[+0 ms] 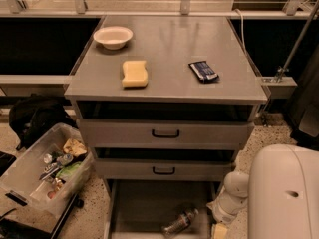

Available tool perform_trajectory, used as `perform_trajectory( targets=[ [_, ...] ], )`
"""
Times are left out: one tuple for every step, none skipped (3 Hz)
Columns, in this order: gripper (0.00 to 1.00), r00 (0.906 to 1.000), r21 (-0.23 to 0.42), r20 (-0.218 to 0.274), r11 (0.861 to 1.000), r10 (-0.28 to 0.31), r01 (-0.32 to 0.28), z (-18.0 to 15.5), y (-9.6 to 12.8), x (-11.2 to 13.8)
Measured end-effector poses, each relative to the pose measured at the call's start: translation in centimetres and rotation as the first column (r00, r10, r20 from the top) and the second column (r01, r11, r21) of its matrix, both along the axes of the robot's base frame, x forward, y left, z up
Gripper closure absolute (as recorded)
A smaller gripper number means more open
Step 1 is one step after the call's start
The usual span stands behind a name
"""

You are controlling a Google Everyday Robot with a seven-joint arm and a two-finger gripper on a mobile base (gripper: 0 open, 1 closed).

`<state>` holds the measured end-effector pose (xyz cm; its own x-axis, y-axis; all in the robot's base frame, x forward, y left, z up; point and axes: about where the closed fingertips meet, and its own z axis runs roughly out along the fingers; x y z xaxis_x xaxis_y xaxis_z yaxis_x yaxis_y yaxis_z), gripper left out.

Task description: Pick water bottle from bottom drawer and place on counter

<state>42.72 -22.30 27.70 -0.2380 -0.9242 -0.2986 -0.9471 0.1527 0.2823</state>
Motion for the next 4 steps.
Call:
perform_trajectory(
  targets=[
    [0.00, 0.9871, -0.025, 0.144, 0.997, 0.069, -0.067, 0.0, -1.0, 1.8],
    [0.00, 0.9691, -0.042, 0.222, 0.994, 0.108, -0.101, 0.1, -1.4, 2.8],
    [0.00, 0.9678, -0.035, 0.227, 0.994, 0.109, -0.104, 0.2, -1.1, 2.4],
    [0.00, 0.9531, 0.058, 0.282, 0.990, 0.109, -0.131, 0.2, 0.0, 3.2]
  ],
)
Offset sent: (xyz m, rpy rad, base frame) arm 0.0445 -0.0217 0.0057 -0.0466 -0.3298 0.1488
